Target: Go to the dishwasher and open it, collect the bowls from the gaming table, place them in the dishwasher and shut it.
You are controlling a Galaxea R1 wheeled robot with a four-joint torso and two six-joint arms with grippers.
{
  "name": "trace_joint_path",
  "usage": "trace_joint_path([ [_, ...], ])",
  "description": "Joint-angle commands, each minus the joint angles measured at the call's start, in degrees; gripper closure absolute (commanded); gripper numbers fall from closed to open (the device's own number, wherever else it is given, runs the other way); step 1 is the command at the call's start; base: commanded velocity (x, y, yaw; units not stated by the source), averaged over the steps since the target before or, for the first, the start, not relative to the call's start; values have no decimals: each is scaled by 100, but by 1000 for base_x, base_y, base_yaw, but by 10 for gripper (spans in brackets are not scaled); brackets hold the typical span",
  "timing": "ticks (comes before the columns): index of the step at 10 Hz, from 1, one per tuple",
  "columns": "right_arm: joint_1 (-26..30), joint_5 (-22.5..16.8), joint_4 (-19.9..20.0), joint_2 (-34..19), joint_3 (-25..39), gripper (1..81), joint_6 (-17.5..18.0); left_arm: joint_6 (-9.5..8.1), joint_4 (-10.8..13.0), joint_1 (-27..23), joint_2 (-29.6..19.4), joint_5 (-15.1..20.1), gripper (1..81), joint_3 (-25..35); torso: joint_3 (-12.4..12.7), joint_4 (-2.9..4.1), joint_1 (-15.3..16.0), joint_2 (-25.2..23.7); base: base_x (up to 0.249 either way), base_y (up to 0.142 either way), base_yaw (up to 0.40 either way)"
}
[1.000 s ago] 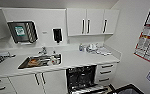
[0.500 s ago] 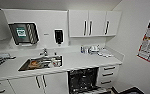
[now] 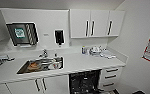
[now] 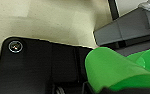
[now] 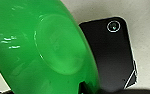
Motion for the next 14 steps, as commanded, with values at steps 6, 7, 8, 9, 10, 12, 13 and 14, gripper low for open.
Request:
trace_joint_path([
  [6, 293, -278, -54, -30, 52, 811, -38, 6, 54, -378, -69, 183, 811, 117, 0, 0, 7, 2, 138, 0, 0],
  [7, 293, -278, -54, -38, 52, 811, -38, 6, 54, -378, -69, 183, 811, 117, 0, 0, 8, 2, 137, 0, 0],
  [8, 301, -278, -54, -30, 52, 811, -38, 6, 54, -378, -69, 183, 811, 117, 0, 0, 7, 2, 138, 0, 0],
  [9, 301, -278, -54, -30, 52, 811, -38, 6, 54, -378, -69, 183, 811, 117, 0, 0, 7, 2, 138, 0, 0],
  [10, 302, -278, -54, -30, 43, 811, -38, 6, 54, -378, -69, 183, 811, 117, 0, 0, 7, 2, 138, 0, 0],
  [12, 310, -278, -54, -30, 52, 811, -38, 6, 45, -378, -69, 183, 811, 109, 0, 0, 8, 2, 134, 0, 0],
  [13, 310, -278, -63, -30, 52, 811, -38, 6, 54, -378, -69, 183, 811, 109, 0, 0, 8, 2, 63, 0, 0],
  [14, 310, -278, -54, -21, 52, 811, -38, 6, 54, -378, -60, 183, 811, 100, -2, 0, 15, 6, 0, 0, 0],
])
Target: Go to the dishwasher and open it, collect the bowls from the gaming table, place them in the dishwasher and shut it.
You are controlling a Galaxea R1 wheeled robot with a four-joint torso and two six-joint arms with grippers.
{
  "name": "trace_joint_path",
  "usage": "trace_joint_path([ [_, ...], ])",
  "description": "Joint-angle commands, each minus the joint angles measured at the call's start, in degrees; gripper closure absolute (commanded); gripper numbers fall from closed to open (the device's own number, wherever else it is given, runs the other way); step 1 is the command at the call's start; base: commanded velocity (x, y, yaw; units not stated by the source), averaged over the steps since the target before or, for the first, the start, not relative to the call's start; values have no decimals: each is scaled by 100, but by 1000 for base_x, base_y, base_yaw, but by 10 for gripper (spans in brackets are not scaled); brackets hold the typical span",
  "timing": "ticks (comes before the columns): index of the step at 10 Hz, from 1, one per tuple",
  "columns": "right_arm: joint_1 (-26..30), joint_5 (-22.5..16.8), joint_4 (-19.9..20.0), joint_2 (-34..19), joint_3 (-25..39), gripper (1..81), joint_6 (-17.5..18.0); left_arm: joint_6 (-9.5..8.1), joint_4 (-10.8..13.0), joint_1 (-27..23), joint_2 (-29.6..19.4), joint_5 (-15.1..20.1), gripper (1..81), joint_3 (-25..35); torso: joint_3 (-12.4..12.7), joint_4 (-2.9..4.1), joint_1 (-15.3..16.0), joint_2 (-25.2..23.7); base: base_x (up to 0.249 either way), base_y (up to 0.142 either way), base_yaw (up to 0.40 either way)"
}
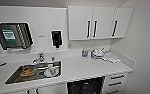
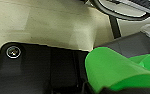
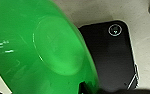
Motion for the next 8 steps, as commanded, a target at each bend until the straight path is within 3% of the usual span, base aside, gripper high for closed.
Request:
trace_joint_path([
  [1, 246, -264, -57, -46, 55, 811, -23, 6, 54, -263, -73, 230, 811, 89, 0, 0, 0, 0, 0, 0, 0],
  [5, 184, -264, -92, -37, 55, 811, -23, 15, 63, -263, -135, 195, 811, 150, 0, 0, -5, 0, 0, 0, 0],
  [8, 167, -300, -83, -37, 81, 811, -14, -3, 72, -289, -537, 107, 811, 701, 0, 0, -7, 0, 0, 0, 0],
])
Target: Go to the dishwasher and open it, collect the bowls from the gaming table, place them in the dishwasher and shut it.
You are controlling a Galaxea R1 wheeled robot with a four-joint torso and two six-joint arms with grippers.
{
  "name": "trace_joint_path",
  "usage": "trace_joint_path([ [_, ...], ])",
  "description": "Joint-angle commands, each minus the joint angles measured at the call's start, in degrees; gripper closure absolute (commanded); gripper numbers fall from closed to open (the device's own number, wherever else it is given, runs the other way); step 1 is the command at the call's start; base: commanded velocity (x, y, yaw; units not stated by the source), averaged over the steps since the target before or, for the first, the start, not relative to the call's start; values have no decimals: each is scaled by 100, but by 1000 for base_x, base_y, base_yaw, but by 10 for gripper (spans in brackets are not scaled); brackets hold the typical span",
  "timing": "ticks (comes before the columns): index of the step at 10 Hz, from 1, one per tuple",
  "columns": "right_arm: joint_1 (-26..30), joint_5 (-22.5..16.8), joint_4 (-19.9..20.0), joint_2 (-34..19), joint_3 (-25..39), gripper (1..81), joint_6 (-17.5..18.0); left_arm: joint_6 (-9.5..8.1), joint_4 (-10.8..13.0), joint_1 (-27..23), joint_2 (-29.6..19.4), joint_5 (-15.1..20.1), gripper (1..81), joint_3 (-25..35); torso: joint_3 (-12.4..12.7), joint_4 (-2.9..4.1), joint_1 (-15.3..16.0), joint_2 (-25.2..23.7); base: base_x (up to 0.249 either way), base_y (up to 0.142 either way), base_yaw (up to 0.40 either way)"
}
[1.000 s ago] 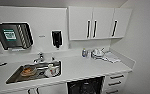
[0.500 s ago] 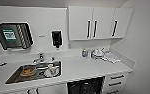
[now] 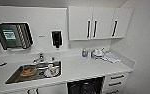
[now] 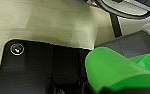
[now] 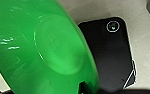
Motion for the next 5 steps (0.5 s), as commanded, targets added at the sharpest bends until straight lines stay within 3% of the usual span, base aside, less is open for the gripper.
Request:
trace_joint_path([
  [1, 223, -296, -77, -21, 81, 811, -24, -3, 72, -398, -514, 121, 811, 744, 0, 0, 0, 0, 0, 0, 0],
  [5, 223, -305, -50, -12, 90, 811, -15, -29, 63, -662, -1166, 121, 811, 1704, 0, 0, 0, 0, 0, 0, 0],
])
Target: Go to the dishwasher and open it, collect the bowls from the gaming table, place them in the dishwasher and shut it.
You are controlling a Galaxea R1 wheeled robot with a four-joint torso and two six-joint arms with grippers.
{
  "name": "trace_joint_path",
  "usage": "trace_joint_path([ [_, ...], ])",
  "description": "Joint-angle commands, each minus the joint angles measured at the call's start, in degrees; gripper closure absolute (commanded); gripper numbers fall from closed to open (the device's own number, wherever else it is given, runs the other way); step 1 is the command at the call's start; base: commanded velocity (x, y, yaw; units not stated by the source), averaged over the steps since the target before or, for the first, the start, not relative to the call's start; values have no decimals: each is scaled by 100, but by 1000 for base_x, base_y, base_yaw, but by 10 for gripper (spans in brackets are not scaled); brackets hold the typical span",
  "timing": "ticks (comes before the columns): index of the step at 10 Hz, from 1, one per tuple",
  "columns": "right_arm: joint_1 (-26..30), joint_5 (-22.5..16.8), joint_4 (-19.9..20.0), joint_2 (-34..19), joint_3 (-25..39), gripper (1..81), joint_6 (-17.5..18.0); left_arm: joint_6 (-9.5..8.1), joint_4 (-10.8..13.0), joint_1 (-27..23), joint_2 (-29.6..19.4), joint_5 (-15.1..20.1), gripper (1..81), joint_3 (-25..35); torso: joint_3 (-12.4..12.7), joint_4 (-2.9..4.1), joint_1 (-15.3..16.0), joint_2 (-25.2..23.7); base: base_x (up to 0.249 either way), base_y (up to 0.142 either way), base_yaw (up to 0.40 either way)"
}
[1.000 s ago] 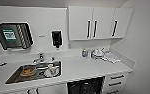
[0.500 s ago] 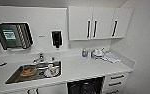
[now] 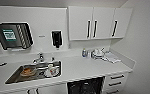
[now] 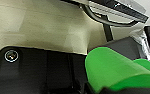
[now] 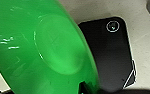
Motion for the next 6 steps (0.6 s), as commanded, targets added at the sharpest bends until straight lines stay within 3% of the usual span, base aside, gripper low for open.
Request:
trace_joint_path([
  [1, 223, -314, -72, 23, 63, 811, -18, -27, 54, -575, -600, 143, 811, 837, 0, 0, 0, 0, 0, 0, 0],
  [6, 223, -287, -80, 6, 55, 811, -26, -36, 28, -1138, -1382, 222, 811, 1848, -821, 0, -1, -2, 0, 0, 0],
])
